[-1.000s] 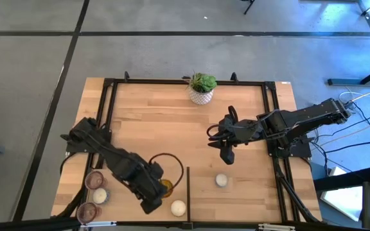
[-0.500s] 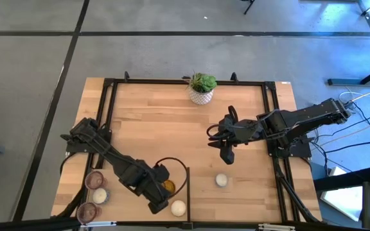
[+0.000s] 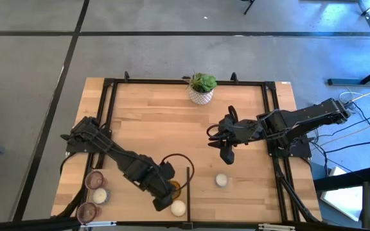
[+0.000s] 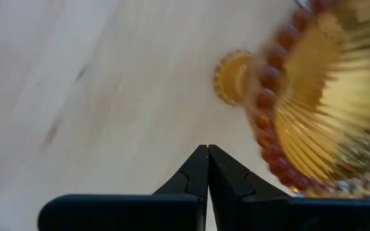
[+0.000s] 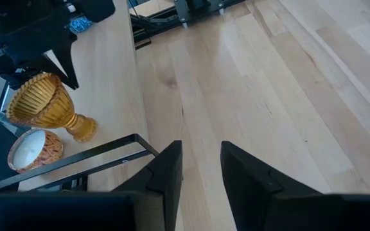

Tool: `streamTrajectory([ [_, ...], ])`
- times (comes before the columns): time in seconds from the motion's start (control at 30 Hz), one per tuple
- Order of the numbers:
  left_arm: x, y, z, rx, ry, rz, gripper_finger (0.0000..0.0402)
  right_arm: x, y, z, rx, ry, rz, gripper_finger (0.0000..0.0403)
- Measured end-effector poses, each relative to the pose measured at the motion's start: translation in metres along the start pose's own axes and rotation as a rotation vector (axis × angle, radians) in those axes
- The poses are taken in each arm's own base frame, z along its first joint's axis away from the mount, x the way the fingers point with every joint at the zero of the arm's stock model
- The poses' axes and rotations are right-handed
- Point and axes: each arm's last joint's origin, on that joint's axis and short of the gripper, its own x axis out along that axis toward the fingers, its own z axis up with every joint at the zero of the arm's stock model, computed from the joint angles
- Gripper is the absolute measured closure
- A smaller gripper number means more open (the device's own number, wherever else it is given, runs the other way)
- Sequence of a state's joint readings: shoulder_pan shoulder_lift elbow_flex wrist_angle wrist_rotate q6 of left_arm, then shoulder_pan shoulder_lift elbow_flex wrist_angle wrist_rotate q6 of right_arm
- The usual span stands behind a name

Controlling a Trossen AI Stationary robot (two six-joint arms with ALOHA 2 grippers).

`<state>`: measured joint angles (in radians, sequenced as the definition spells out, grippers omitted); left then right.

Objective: Pick & Place candle stick holders
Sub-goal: Put the yellow glass on the shelf

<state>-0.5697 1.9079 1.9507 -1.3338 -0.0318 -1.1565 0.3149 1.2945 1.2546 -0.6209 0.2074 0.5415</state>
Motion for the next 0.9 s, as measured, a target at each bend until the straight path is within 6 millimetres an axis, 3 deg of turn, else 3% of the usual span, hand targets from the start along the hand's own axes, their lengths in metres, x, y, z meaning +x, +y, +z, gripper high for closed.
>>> streamTrajectory([
  [0.67, 0.0, 0.006, 0.036, 0.107, -0.031, -0.109, 0.04, 0.0, 0.0, 0.0, -0.001, 0.004, -0.004, 0.0293],
  [0.9, 0.0, 0.01, 0.032, 0.097, 0.055, -0.099, 0.04, 0.0, 0.0, 0.0, -0.001, 0.004, -0.004, 0.0293],
])
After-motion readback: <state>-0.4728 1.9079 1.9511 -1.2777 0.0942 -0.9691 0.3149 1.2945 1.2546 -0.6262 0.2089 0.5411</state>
